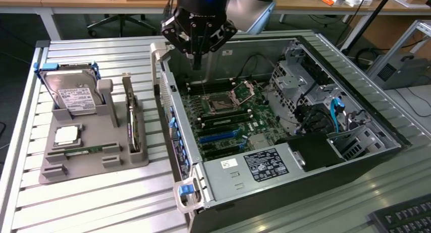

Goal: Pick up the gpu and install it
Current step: 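Reach for the gpu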

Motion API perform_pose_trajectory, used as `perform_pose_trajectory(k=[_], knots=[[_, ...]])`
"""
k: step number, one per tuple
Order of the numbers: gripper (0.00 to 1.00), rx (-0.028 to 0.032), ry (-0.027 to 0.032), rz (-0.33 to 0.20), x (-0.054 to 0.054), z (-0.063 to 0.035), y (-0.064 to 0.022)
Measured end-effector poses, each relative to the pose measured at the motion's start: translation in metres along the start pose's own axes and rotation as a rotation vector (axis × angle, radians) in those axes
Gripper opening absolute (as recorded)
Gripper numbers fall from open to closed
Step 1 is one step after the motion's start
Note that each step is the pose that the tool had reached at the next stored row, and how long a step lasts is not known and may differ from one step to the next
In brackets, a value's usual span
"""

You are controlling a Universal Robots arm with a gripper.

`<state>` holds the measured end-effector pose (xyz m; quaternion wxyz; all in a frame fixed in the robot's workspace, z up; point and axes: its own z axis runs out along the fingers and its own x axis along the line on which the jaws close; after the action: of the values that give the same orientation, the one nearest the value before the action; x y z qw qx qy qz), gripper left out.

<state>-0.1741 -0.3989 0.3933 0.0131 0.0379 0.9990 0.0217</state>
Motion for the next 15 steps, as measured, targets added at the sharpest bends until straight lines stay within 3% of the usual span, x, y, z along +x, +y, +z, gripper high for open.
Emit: perform_pose_trajectory(k=[12,15], knots=[[0.1,0.0,0.0,0.0,0.0038,-0.0001,-0.0003],[0.1,0.0,0.0,0.0,0.009,-0.0002,-0.0007]])
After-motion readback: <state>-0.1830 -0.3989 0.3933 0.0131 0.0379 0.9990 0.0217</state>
